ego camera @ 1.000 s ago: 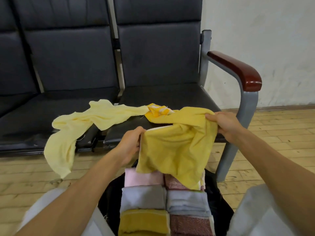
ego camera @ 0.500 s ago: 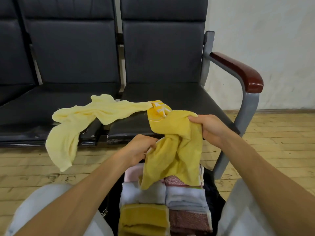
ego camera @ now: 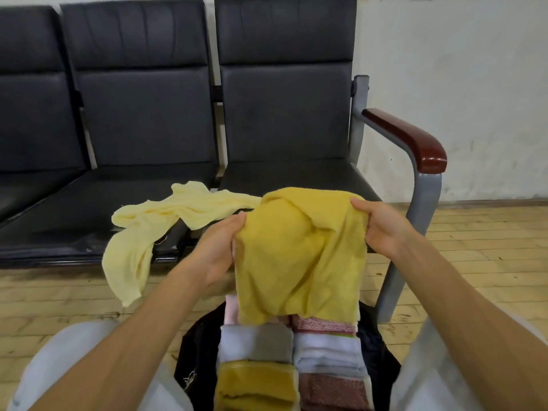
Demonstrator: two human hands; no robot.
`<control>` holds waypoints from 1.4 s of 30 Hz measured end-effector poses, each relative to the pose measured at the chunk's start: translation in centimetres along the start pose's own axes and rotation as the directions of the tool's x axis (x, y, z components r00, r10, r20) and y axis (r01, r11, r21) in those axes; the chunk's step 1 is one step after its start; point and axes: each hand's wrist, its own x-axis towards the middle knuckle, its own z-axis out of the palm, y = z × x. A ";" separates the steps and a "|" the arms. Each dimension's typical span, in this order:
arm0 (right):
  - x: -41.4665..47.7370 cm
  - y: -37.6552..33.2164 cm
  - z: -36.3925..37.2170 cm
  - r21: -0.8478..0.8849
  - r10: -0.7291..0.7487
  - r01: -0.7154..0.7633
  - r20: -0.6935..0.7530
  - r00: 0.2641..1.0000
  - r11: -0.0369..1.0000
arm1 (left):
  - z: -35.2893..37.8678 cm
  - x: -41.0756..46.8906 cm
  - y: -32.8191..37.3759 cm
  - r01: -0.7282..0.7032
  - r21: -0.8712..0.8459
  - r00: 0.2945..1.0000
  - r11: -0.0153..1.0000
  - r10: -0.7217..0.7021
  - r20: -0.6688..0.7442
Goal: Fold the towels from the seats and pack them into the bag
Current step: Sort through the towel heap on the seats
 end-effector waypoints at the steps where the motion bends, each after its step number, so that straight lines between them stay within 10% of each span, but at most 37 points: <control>1: -0.3 -0.3 0.0 0.021 -0.001 0.001 -0.016 1.000 1.000 | -0.4 -0.3 0.3 -0.031 -0.039 0.999 0.999 0.031 -0.018; 16: -2.6 -2.8 1.1 -0.004 -0.226 0.228 -0.162 0.961 0.974 | -4.0 -4.2 4.5 -0.224 -0.174 0.945 0.959 0.171 -0.278; 24: -4.1 -3.6 1.7 -0.303 -0.566 0.511 -0.129 0.814 0.804 | -4.4 -5.5 5.8 -0.539 0.028 0.750 0.842 0.495 -0.439; 31: -2.4 -1.9 0.8 -0.802 -0.592 0.305 -0.075 0.802 0.514 | -4.6 -4.1 4.5 -0.348 0.493 0.667 0.797 0.580 -0.468; 35: -2.4 -2.6 0.3 -0.676 -0.516 0.287 -0.160 0.842 0.678 | -5.4 -3.7 4.9 -0.303 0.538 0.729 0.787 0.555 -0.401; 39: -2.8 -3.1 0.0 -0.210 -0.242 0.211 -0.136 0.961 0.955 | -5.1 -4.7 5.4 -0.248 0.186 0.881 0.951 0.301 -0.365; 42: -3.3 -3.9 -0.1 -0.061 -0.247 0.246 -0.001 0.969 0.967 | -5.3 -5.3 6.3 -0.301 0.022 0.922 0.953 0.297 -0.250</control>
